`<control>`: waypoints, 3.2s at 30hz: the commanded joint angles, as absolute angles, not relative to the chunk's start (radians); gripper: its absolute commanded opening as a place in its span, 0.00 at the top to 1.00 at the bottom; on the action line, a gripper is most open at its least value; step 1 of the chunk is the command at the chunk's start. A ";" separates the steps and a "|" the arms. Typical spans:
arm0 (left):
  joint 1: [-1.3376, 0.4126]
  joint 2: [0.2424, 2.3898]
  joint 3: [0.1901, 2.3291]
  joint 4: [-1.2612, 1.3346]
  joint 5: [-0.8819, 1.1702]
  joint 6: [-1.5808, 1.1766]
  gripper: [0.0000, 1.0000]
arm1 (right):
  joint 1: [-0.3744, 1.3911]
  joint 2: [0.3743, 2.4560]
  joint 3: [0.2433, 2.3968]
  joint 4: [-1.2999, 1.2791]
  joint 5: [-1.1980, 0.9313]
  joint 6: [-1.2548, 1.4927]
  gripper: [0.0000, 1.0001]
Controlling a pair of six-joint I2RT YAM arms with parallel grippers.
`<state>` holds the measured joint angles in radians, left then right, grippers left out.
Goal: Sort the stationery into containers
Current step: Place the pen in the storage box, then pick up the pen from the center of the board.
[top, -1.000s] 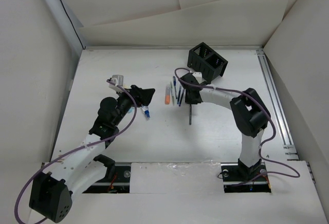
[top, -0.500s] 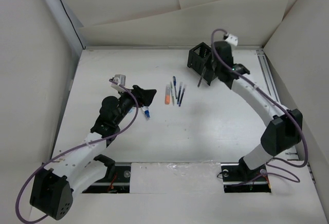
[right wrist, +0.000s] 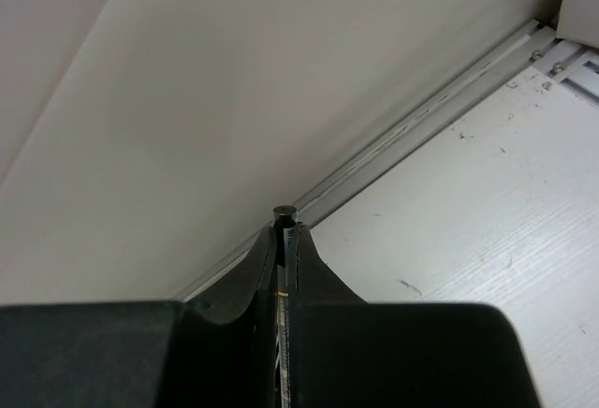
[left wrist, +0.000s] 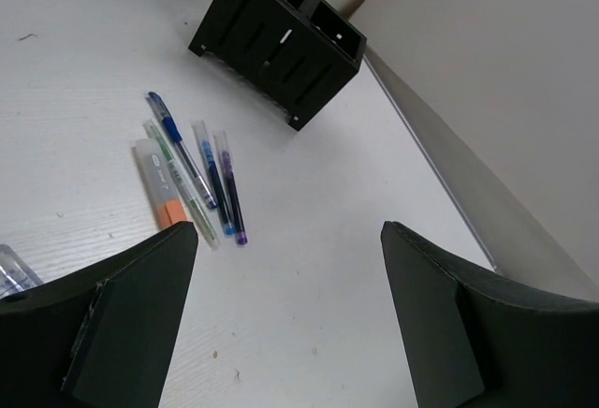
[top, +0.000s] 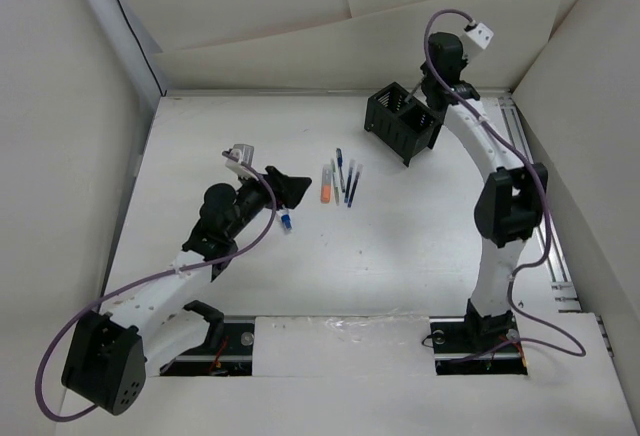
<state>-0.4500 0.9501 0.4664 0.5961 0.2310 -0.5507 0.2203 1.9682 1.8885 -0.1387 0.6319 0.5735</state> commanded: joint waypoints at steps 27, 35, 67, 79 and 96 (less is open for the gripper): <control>-0.453 0.974 0.482 0.693 0.299 -0.540 0.25 | 0.374 2.220 2.028 0.129 0.921 0.245 0.63; -0.453 0.965 0.482 0.681 0.281 -0.529 0.25 | 0.422 2.013 1.847 0.129 0.825 0.245 0.35; -0.453 0.946 0.491 0.663 0.281 -0.529 0.25 | 0.563 1.971 1.402 -0.164 0.318 0.534 0.62; -0.453 0.946 0.491 0.663 0.281 -0.529 0.25 | 0.543 2.066 1.457 -0.210 0.327 0.563 0.63; -0.453 0.946 0.491 0.663 0.281 -0.529 0.25 | 0.525 2.075 1.443 -0.247 0.348 0.560 0.84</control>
